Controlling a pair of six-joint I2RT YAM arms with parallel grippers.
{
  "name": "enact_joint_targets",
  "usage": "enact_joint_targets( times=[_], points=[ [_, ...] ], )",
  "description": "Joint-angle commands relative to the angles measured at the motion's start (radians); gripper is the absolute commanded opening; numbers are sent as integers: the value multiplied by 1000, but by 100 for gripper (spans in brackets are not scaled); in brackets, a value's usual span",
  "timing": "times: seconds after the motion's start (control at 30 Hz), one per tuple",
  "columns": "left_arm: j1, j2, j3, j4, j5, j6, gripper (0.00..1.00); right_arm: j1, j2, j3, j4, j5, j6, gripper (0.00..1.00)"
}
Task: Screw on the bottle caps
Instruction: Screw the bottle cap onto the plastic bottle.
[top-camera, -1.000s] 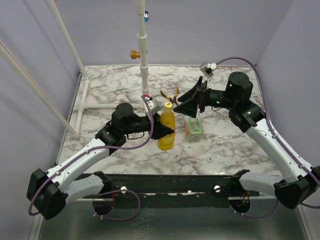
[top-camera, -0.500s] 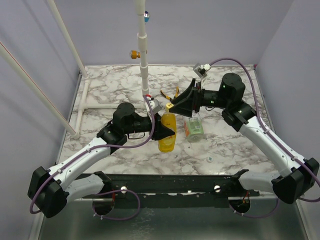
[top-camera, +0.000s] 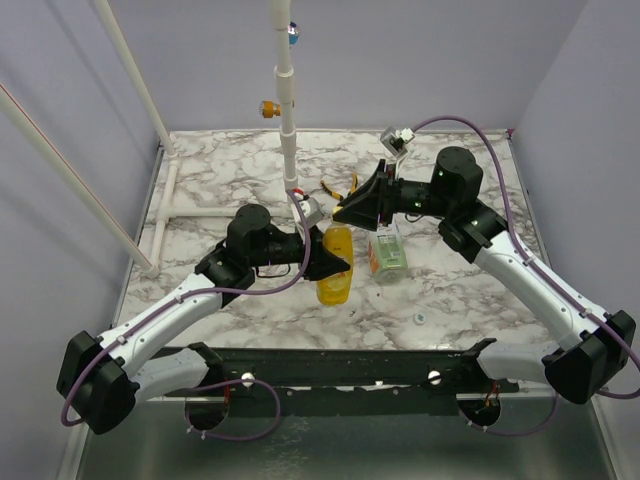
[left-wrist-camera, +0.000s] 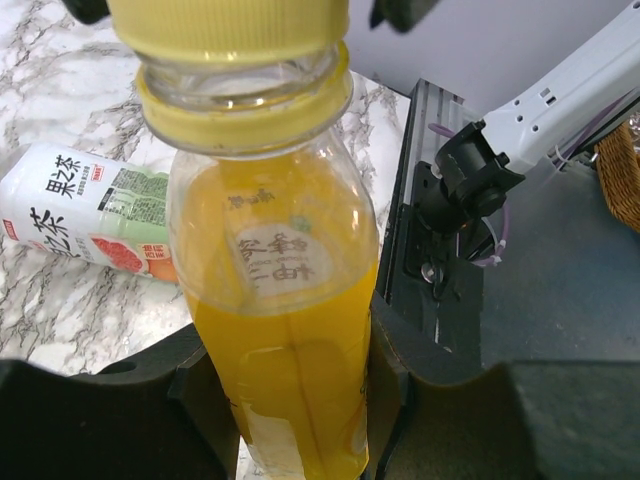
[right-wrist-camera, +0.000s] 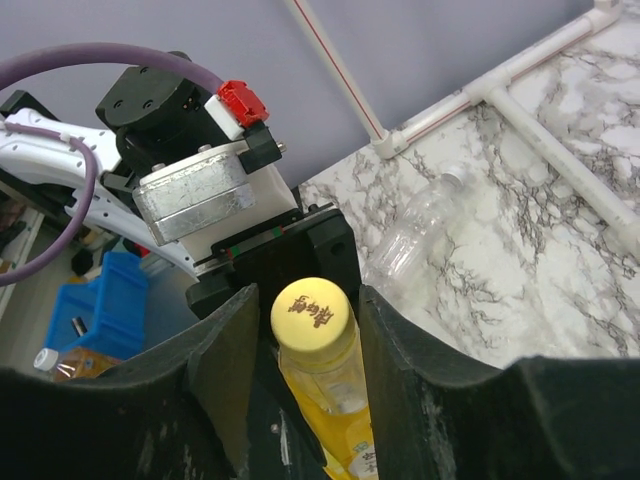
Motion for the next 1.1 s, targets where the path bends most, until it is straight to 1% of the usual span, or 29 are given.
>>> enact_joint_targets(
  times=[0.0,0.17,0.33,0.6,0.63,0.73,0.97,1.07],
  points=[
    [7,13,14,34,38,-4,0,6,-9,31,-37,35,-22,46],
    [6,23,26,35,40,-3,0,10,-12,34,-58,50,-33,42],
    [8,29,33,34,44,-1,0,12,-11,39,-84,62,-42,42],
    [10,38,39,29,44,7,0,38,-9,58,-136,120,-77,40],
    [10,39,40,29,44,8,0,41,-7,62,-140,121,-80,40],
    [11,41,39,30,44,10,0,43,-12,65,-138,127,-81,50],
    [13,41,44,29,46,11,0,44,-14,80,-138,136,-74,55],
    [14,41,44,29,43,13,0,44,-21,68,-120,141,-60,55]
  ],
)
